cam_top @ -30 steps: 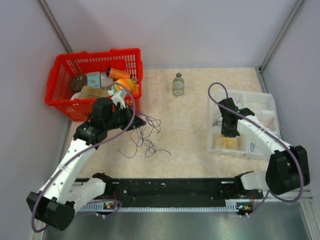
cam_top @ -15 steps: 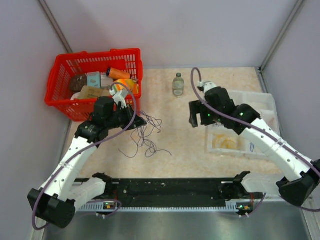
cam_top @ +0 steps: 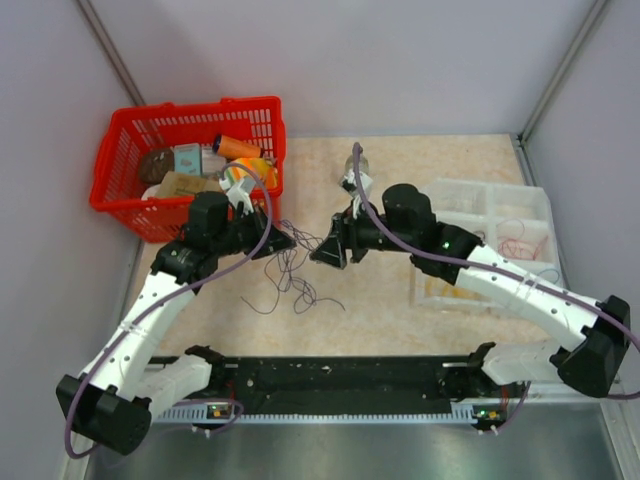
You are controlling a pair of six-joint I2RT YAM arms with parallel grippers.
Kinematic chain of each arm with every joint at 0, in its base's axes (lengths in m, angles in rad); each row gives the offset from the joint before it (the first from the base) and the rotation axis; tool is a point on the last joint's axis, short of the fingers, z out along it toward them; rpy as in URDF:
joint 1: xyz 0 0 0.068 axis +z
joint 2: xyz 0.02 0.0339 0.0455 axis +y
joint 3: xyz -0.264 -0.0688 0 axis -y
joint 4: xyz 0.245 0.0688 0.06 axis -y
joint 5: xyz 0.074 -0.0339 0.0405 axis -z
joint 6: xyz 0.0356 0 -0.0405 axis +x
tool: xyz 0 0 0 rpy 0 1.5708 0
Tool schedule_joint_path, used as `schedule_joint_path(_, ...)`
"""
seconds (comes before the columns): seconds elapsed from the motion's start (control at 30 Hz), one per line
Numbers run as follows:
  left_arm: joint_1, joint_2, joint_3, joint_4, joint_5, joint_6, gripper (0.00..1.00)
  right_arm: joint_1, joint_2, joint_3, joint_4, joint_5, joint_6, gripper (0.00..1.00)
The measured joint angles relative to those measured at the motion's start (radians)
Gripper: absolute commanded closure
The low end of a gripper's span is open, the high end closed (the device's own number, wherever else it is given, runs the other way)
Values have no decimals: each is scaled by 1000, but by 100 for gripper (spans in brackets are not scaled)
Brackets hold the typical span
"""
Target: Untangle the cables
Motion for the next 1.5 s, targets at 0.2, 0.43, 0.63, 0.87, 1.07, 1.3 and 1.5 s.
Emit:
schedule_joint_path(0.2,0,4,1,22,10,-32,100,23,64,10,32,2,-6,52)
schedule_joint_path(0.43,0,2,2,24,10,-34,98,30,55,-31,37,31,-6,31)
schedule_joint_path(0.63,0,-6,2,24,10,-33,86,45,35,-62,43,83,-6,91)
schedule_joint_path(0.87,0,-55,2,24,-25,-10,74,45,83,-5,31,201,-17,100)
schedule_joint_path(1.07,0,-95,2,27,-83,32,98,45,46,56,-43,210,-22,100)
schedule_joint_path(1.3,0,-82,33,-47,-246,96,100,46,-53,148,-174,340,-25,100)
schedule_joint_path(1.5,0,-94,82,-183,-493,132,100,44,-131,182,-303,671,-35,100)
